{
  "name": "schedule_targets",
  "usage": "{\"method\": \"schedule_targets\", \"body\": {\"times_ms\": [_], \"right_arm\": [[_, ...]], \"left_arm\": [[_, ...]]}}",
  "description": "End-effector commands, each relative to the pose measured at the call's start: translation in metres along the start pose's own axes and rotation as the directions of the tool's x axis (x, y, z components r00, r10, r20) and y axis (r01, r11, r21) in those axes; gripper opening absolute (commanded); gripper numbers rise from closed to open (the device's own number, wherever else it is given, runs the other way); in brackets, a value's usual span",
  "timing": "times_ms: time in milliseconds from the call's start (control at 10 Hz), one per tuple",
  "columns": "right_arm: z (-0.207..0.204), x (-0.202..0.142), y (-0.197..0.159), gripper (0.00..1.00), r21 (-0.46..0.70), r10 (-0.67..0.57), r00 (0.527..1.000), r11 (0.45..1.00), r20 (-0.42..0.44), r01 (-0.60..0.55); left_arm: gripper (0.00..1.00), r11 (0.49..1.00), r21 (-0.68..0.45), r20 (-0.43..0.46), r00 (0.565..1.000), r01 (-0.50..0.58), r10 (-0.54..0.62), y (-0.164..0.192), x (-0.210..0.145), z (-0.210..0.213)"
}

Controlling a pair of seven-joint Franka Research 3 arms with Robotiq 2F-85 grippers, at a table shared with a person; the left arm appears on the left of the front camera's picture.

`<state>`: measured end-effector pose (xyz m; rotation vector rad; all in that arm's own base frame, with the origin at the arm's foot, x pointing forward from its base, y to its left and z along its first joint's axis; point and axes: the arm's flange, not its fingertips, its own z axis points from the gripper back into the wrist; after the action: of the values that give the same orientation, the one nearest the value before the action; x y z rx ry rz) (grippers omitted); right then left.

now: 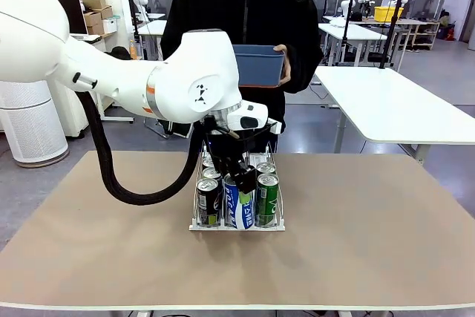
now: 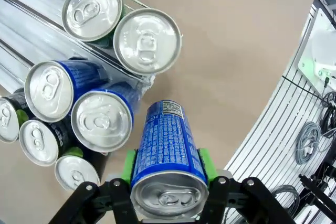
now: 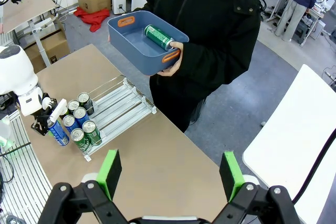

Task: Fill the beverage cans into the dispenser.
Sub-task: Place the picked Ionic drink in the line of the Automatic Can Dispenser with the same cans.

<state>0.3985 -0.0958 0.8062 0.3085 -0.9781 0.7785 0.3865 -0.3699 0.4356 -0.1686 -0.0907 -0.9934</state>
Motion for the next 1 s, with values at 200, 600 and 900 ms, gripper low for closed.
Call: {"method": "schedule_targets", "body": {"times_ms": [200, 600, 900], "right_arm": [[-0.001, -0.001, 0.002, 1.0, 0.007, 0.0, 1.0, 1.0, 0.002, 0.0], [-0.001, -0.001, 0.002, 1.0, 0.007, 0.0, 1.0, 1.0, 0.002, 0.0], [-0.001, -0.001, 0.002, 1.0, 0.007, 0.0, 1.0, 1.0, 0.002, 0.0]], "left_arm": [[0.57, 0.991, 0.118, 0.075, 0.996, -0.061, 0.052, 0.021, 0.014, -0.003], [0.57, 0.965, 0.23, 0.115, 0.988, -0.125, 0.101, 0.046, 0.021, 0.0], [0.57, 0.961, 0.233, 0.106, 0.986, -0.152, 0.13, 0.06, 0.024, -0.009]]}}
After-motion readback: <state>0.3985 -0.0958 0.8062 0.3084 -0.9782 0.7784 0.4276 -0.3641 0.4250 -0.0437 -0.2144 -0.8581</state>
